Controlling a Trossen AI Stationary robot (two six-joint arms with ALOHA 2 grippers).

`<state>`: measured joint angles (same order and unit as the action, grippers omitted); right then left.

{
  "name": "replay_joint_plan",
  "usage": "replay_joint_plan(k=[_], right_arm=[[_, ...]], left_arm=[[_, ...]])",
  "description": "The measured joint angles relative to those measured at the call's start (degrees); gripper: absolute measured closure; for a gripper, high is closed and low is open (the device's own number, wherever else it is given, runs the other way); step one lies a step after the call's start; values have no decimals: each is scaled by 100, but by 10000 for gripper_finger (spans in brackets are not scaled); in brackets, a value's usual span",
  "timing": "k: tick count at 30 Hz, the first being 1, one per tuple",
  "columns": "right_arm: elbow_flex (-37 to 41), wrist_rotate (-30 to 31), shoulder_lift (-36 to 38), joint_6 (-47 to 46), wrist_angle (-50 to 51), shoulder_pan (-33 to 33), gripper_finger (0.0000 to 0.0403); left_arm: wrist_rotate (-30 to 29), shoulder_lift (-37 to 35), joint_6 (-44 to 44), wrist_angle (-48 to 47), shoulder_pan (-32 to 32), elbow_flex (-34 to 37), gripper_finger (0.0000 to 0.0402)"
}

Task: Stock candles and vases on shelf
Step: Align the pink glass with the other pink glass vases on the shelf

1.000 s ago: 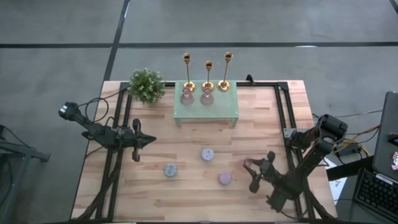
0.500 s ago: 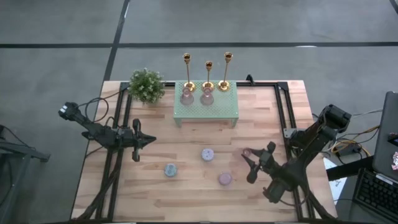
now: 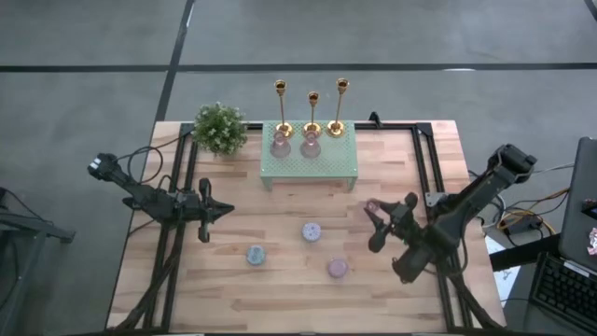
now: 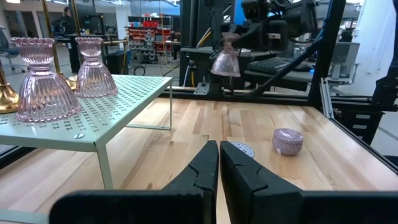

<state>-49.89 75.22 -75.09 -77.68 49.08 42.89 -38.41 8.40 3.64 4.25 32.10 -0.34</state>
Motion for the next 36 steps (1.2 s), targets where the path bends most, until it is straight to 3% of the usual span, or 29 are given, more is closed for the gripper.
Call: replay_joint_plan(k=[14,26,36], right_arm=[[0,-46,599,1029,-162,-940,260],[0,-614,647,3416,-2030,-1719,260],[0,-1273,647,4460,-2724,-2508,259]], left_arm=[[0,-1,0,0,2,0,381],[0,-2,1,0,0,0,381],[0,-2,0,0,2,0,381]])
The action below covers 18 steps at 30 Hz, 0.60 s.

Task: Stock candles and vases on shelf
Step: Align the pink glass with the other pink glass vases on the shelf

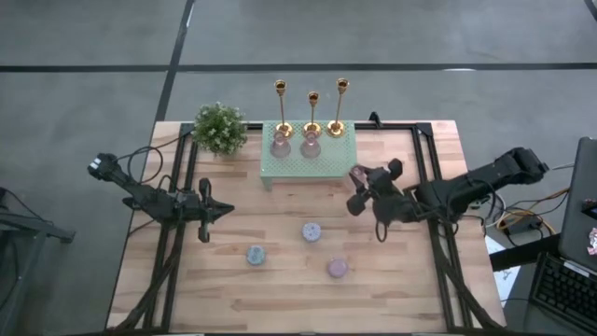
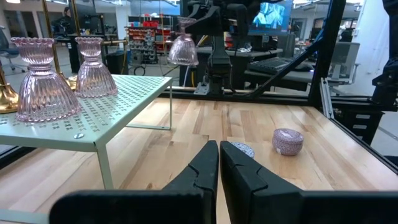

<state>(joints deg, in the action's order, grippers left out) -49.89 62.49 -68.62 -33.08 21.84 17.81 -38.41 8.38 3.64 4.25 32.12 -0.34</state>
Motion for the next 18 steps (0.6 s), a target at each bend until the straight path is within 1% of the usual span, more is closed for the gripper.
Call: replay_joint_plan(k=[11,18], right_arm=[[17,-974,0,1267,-1119,-854,259],[20,-1453,0,1578,-1388,-1317,259]], left_arm=[[0,2,0,1,-1,0,381],[0,0,0,0,0,0,381]])
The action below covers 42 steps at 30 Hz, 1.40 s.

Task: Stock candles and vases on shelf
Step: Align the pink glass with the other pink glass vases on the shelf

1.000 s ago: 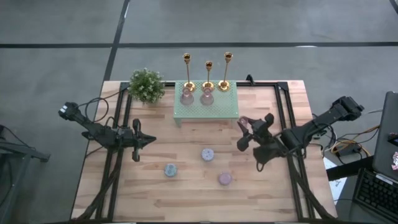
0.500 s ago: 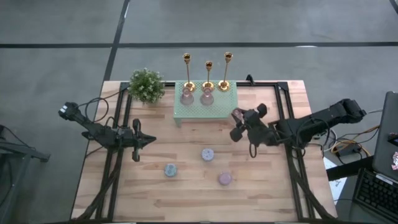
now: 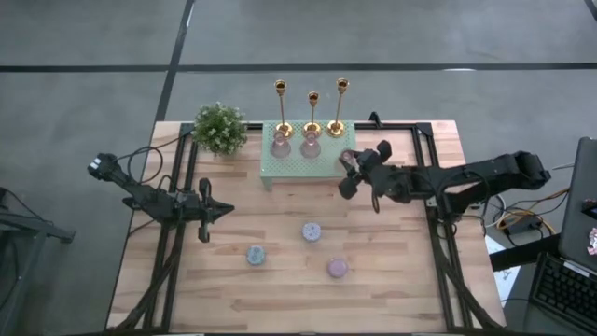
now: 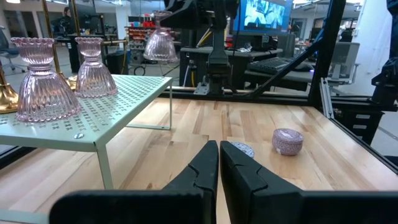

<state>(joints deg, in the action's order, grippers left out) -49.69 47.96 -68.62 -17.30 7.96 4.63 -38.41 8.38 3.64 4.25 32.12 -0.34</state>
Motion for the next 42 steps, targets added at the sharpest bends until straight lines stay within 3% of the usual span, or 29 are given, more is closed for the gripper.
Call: replay_joint_plan(k=[26,42], right_arm=[[485,-1876,-4,551,-1199,-1600,259],[494,-2334,-483,540,-1481,-2097,259]], left_arm=[[0,1,1,0,-1,0,381],[0,2,2,0,0,0,381]])
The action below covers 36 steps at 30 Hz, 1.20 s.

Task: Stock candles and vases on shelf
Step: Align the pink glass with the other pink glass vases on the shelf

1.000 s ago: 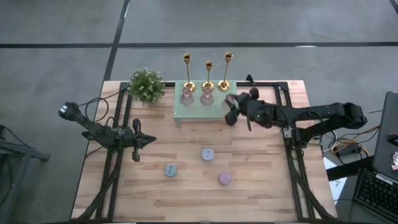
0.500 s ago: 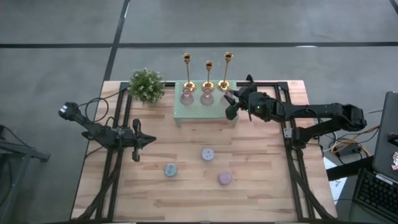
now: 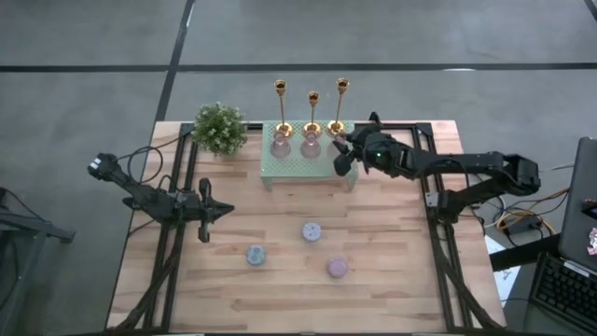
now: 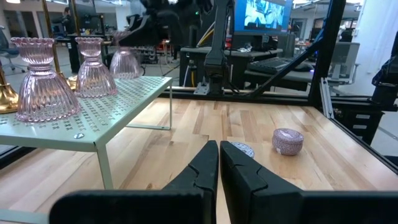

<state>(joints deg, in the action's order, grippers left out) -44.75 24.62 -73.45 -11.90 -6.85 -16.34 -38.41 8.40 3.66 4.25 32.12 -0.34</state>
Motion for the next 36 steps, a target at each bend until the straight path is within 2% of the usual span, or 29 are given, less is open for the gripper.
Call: replay_joint_plan(k=[11,26,36], right_arm=[[-11,-120,-447,13,-385,-146,259],[-4,-115,-402,59,-382,-157,258],[4,-116,-395,61,-365,-155,230]], left_arm=[[0,0,-2,0,-1,0,381],[0,0,-2,0,0,0,381],[0,0,-1,1,-1,0,381]])
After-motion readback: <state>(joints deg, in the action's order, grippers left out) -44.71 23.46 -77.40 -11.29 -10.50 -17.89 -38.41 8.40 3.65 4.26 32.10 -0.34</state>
